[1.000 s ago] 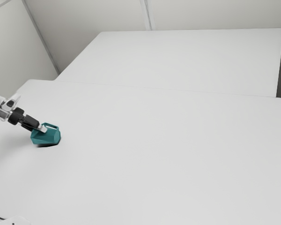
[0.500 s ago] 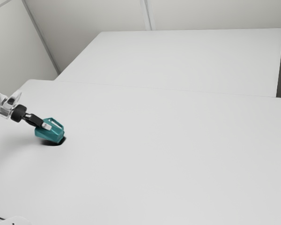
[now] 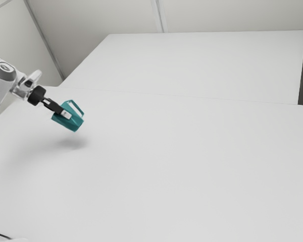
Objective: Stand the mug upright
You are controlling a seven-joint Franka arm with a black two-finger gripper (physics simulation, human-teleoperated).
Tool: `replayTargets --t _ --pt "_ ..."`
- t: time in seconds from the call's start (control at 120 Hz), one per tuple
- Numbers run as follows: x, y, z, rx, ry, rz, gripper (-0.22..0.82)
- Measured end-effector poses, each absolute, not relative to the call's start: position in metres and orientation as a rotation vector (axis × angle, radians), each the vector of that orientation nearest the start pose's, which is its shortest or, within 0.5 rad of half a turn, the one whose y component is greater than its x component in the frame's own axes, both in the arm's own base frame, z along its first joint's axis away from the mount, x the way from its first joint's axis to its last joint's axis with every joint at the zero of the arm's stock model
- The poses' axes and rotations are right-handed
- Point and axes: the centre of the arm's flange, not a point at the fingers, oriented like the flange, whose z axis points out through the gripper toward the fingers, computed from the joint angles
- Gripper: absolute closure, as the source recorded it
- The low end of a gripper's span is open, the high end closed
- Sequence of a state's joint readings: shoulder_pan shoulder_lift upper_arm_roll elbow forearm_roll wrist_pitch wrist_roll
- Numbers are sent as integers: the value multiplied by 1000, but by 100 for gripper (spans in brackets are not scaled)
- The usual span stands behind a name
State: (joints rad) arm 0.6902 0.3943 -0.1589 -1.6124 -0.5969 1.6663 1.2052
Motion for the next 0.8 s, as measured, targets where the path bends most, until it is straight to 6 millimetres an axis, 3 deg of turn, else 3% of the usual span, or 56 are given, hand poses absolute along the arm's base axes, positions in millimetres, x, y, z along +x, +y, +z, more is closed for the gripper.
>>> replayTargets --t 0.225,0.492,0.8 --pt "606 182 398 2491 -847 252 79" --pt "599 83 375 2639 -1098 108 79" --pt "608 0 360 2797 -1333 108 79"
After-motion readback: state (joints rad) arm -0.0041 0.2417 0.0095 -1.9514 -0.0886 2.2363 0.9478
